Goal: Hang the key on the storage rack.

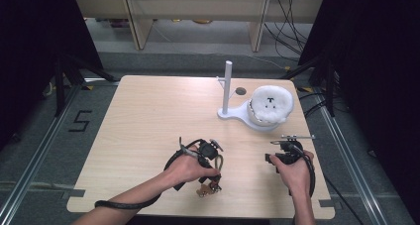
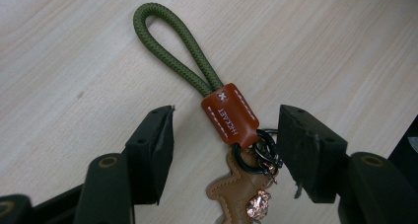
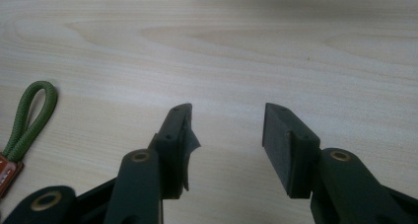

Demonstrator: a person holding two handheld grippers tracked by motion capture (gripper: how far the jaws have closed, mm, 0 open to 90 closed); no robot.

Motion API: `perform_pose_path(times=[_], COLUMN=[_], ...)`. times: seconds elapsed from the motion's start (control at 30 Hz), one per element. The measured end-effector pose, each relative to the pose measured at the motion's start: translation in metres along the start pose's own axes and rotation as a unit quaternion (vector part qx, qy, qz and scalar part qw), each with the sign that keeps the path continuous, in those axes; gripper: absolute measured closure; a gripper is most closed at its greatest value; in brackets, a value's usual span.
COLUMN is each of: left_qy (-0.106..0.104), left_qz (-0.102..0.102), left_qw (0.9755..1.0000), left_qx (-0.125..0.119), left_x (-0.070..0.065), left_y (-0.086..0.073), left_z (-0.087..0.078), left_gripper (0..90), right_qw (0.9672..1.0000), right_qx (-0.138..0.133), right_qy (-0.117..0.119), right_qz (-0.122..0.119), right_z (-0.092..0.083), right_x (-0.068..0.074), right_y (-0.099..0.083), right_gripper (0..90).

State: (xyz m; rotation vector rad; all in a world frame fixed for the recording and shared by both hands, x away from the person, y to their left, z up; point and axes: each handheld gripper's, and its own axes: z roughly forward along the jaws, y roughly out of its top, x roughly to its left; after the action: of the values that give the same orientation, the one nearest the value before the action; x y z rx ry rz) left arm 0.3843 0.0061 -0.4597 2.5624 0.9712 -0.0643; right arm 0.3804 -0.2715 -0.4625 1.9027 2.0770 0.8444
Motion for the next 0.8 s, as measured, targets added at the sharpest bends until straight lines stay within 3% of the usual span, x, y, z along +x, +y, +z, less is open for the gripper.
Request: perform_pose_path(times=[0.03, 0.07, 0.43, 0.5, 0.53, 0.6, 0.8], left_qy=[0.002, 0.004, 0.012, 0.011, 0.009, 0.007, 0.004], left_qz=[0.007, 0.005, 0.015, 0.014, 0.012, 0.011, 0.008], left_qw=[0.9999, 1.0, 0.9992, 0.999, 0.999, 0.999, 0.9984], left_qx=[0.008, 0.007, 0.035, 0.041, 0.043, 0.043, 0.057], left_x=[0.0, -0.002, -0.01, -0.011, -0.011, -0.01, -0.007], left_y=[0.0, 0.0, 0.006, 0.006, 0.006, 0.006, 0.01], left_z=[0.001, 0.001, 0.006, 0.008, 0.008, 0.008, 0.006], left_gripper=[37.9, 37.9, 38.2, 38.6, 39.2, 40.1, 41.3], right_qw=[1.0, 0.9997, 0.9998, 0.9998, 0.9997, 0.9998, 0.9997], right_qx=[0.0, -0.002, 0.001, 0.001, -0.002, -0.001, 0.0], right_qy=[0.0, -0.001, 0.001, 0.002, 0.018, 0.008, 0.016], right_qz=[-0.003, -0.024, -0.02, -0.018, -0.016, -0.02, -0.016], right_z=[-0.001, 0.0, 0.0, -0.001, 0.0, 0.0, 0.0], right_x=[-0.001, -0.004, -0.004, -0.004, -0.004, -0.006, -0.005], right_y=[0.0, -0.001, -0.002, -0.002, -0.002, -0.002, -0.002], right_gripper=[55.2, 55.2, 55.1, 55.0, 54.9, 54.9, 54.9])
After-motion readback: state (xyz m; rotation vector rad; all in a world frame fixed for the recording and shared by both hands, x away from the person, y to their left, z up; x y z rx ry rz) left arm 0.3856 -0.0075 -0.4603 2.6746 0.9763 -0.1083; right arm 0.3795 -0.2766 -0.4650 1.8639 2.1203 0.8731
